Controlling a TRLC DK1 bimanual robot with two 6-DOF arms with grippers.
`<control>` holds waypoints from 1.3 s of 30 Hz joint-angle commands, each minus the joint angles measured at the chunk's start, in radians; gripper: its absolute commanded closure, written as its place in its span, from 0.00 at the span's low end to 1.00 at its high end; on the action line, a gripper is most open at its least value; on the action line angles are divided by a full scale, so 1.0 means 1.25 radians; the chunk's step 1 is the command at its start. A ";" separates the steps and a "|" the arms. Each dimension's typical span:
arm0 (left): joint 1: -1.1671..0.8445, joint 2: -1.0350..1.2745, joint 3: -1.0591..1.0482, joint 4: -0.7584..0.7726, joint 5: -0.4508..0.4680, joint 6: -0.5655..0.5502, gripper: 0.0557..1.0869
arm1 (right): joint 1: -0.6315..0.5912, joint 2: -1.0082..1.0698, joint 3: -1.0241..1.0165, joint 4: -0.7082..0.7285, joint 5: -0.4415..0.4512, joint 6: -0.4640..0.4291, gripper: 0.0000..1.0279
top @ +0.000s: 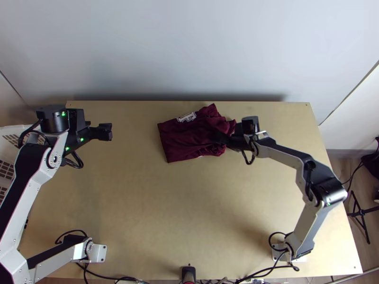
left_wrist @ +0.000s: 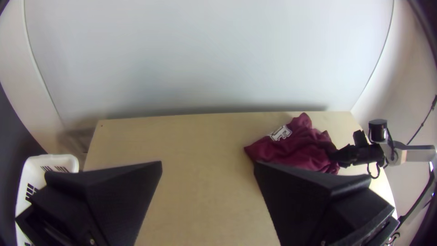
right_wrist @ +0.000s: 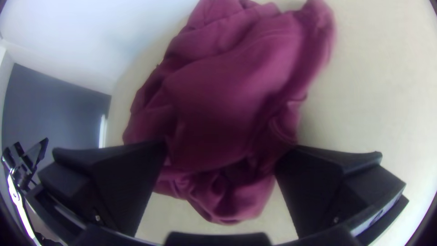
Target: Fold the t-shirt
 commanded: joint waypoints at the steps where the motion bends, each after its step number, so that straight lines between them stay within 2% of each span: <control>1: 0.023 0.005 -0.008 0.003 0.002 0.017 0.04 | 0.042 0.078 0.132 -0.022 0.037 0.013 0.13; 2: 0.027 0.006 -0.011 0.003 0.002 0.021 0.04 | 0.049 0.083 0.159 -0.055 0.042 0.003 0.21; 3: 0.028 0.007 -0.015 0.003 0.002 0.023 0.04 | 0.055 0.084 0.175 -0.072 0.052 -0.005 0.38; 5: 0.031 0.006 -0.021 0.003 0.002 0.028 0.04 | 0.058 0.085 0.192 -0.071 0.089 -0.030 0.91; 6: 0.035 0.005 -0.023 0.003 0.002 0.030 0.04 | 0.057 0.086 0.196 -0.074 0.104 -0.043 0.97; 16: 0.056 0.007 -0.036 0.010 0.003 0.034 0.04 | -0.091 0.013 0.145 -0.074 0.108 -0.105 0.97; 28: 0.055 0.022 -0.037 0.016 0.004 0.034 0.04 | -0.313 -0.072 0.094 -0.112 0.104 -0.248 0.97; 39: 0.038 0.039 -0.034 0.038 0.005 0.027 0.04 | -0.544 -0.062 0.131 -0.159 0.057 -0.370 0.97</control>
